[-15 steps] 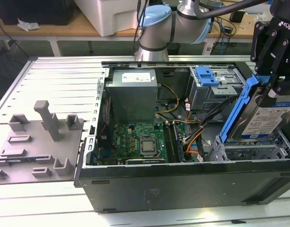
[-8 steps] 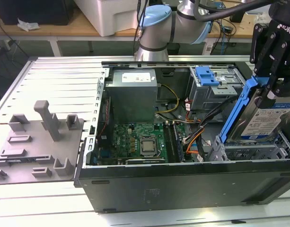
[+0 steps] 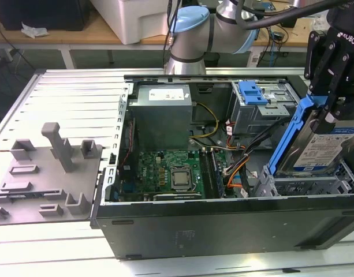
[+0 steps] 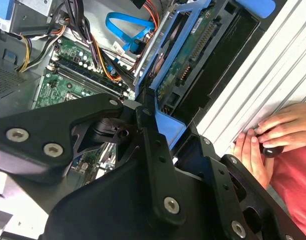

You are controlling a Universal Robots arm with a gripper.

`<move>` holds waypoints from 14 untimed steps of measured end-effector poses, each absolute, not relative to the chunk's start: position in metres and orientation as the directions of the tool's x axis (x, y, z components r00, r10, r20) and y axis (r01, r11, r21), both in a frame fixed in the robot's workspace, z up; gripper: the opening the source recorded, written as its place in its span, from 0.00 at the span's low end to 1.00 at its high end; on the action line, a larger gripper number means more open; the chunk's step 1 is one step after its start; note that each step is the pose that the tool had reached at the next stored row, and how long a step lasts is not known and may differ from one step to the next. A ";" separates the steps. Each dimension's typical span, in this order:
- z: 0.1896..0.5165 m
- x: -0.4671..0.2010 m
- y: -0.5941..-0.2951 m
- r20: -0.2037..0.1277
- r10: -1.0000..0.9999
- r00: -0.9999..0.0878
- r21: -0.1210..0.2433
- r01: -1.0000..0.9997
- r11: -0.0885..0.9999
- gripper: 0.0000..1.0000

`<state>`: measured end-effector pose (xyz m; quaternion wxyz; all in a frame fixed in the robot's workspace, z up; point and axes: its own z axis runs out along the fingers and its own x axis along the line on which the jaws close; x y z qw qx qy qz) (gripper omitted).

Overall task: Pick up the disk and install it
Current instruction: 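Insert the disk into the insertion slot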

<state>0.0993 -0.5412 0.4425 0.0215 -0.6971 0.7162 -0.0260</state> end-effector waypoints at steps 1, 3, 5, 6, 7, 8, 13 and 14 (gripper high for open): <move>0.442 0.099 -0.541 0.005 -1.000 -0.027 -0.067 -0.997 0.027 0.37; 0.441 0.099 -0.541 0.006 -1.000 -0.027 -0.067 -0.997 0.027 0.37; 0.440 0.099 -0.541 0.006 -1.000 -0.027 -0.067 -0.997 0.027 0.37; 0.439 0.099 -0.541 0.006 -1.000 -0.027 -0.067 -0.997 0.027 0.37; 0.439 0.099 -0.542 0.005 -1.000 -0.027 -0.067 -0.997 0.027 0.37; 0.438 0.099 -0.542 0.006 -1.000 -0.027 -0.067 -0.997 0.027 0.37; 0.436 0.099 -0.542 0.006 -1.000 -0.027 -0.067 -0.997 0.027 0.37; 0.435 0.099 -0.542 0.005 -1.000 -0.027 -0.067 -0.997 0.027 0.37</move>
